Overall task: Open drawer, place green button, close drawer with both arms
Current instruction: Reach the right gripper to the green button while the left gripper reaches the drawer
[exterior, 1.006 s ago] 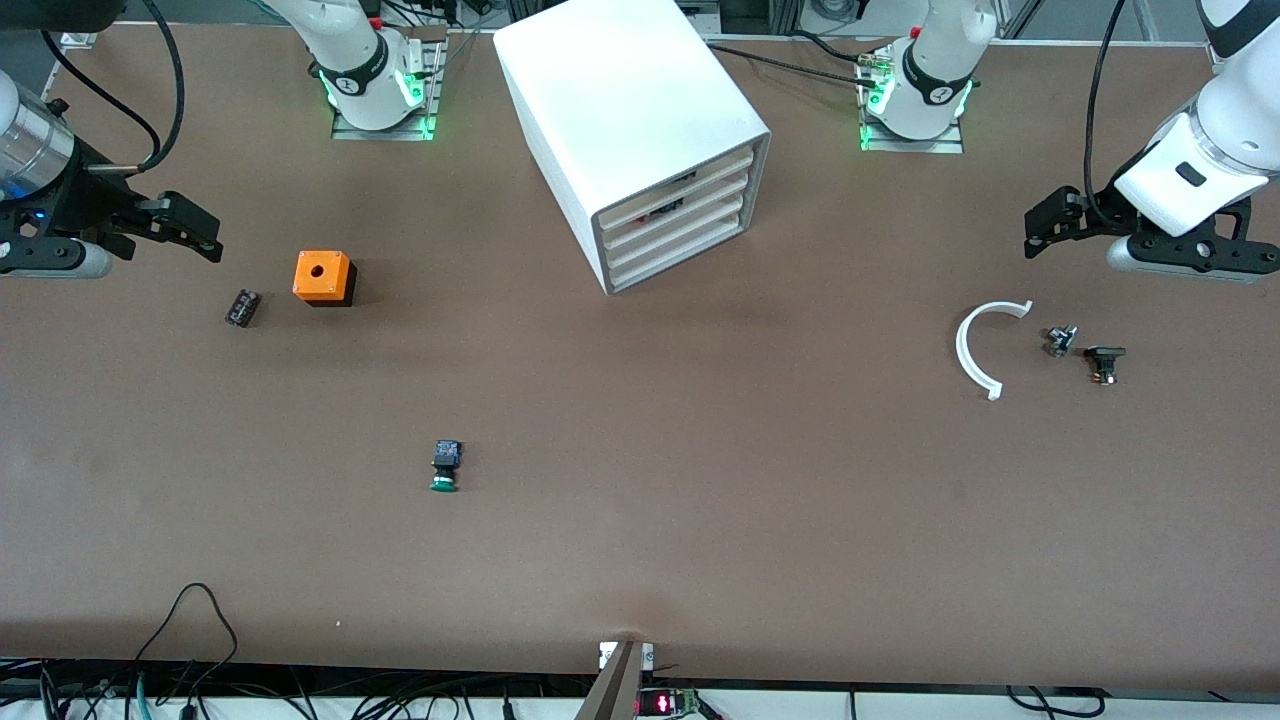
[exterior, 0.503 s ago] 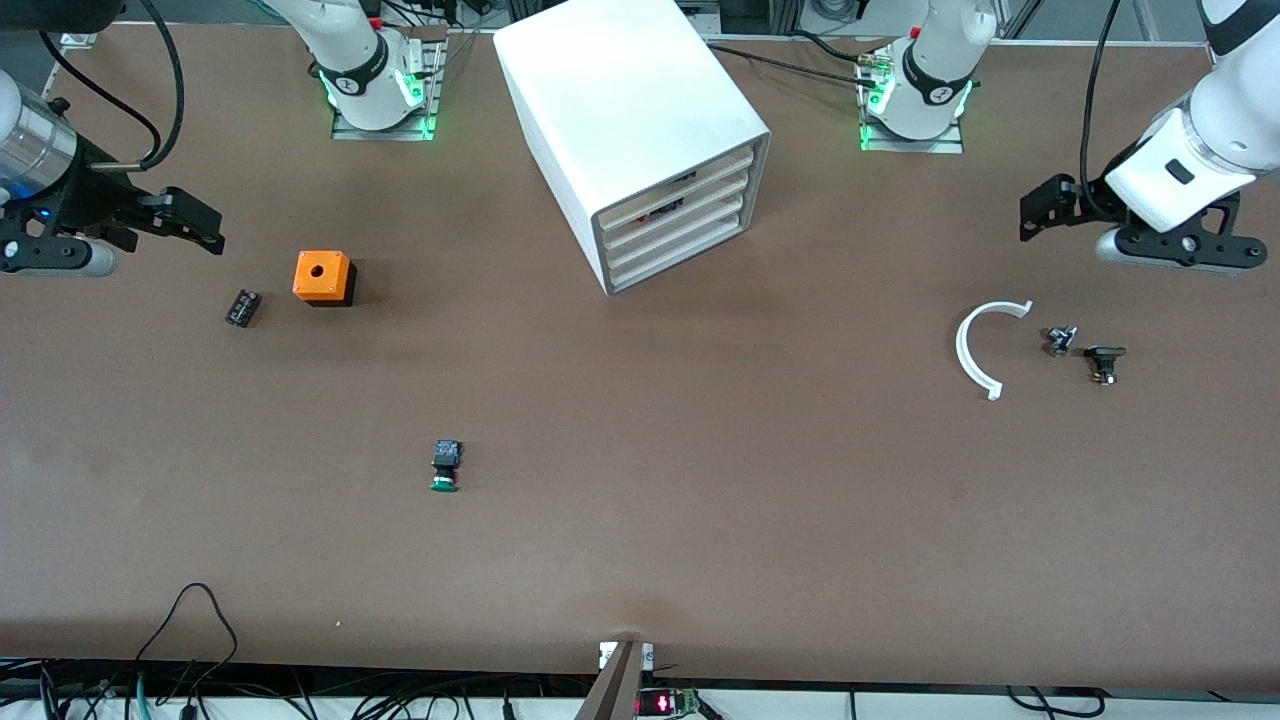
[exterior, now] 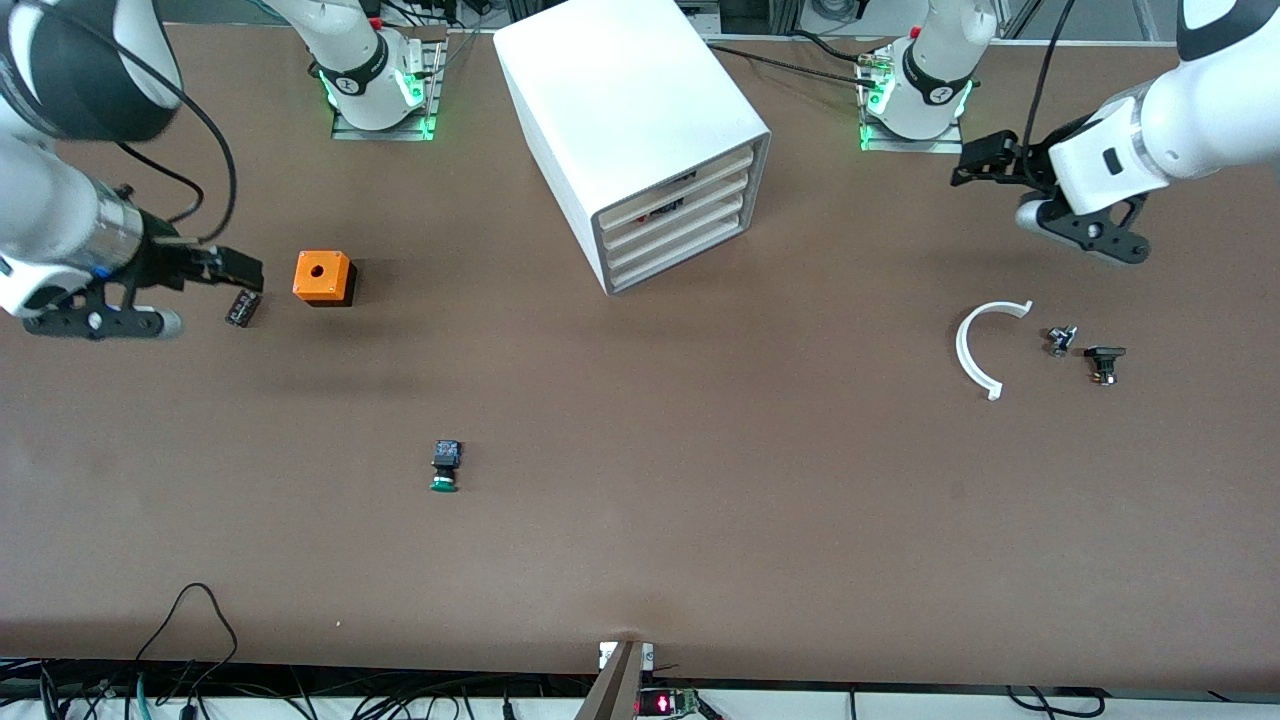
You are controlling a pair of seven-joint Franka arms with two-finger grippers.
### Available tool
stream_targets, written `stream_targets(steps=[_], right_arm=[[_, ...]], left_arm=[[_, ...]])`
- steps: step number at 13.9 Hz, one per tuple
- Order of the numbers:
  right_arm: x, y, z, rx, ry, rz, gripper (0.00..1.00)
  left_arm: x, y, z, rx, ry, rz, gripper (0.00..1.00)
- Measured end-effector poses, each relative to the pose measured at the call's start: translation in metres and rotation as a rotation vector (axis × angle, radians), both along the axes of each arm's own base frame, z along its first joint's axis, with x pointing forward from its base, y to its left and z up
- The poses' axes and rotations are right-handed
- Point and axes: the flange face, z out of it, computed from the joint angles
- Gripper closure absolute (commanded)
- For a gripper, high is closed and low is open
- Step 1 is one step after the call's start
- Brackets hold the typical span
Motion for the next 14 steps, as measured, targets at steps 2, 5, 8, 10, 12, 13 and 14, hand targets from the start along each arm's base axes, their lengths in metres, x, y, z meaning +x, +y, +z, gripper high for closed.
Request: stream_targets(steps=[2,5,8,10,12,13,14], right_arm=[[0.021,0.015,-0.034,0.034,-0.033,0.011,0.00],[0.046,0.037,-0.077,0.083,-0.095,0.019,0.00],[0.060,0.055,-0.107,0.113,-0.142,0.026,0.00],[0.067,0.067,-0.129,0.127,-0.167,0.025,0.00],[0.076,0.072,-0.158,0.136,-0.196,0.009,0.00],[0.080,0.075,-0.174,0.141,-0.207,-0.004,0.00],[0.083,0.078,-0.190,0.145,-0.218,-0.025,0.00]], left_arm=[[0.003,-0.012,-0.026,-0.109,0.072,-0.017,0.00],[0.003,-0.024,-0.081,-0.300,0.115,-0.013,0.01],[-0.007,-0.033,-0.142,-0.447,0.094,0.043,0.01],[-0.018,-0.042,-0.177,-0.546,0.070,0.090,0.01],[-0.032,-0.052,-0.215,-0.630,0.052,0.119,0.01],[-0.038,-0.056,-0.234,-0.664,0.039,0.110,0.01],[-0.042,-0.058,-0.254,-0.709,0.030,0.102,0.01]])
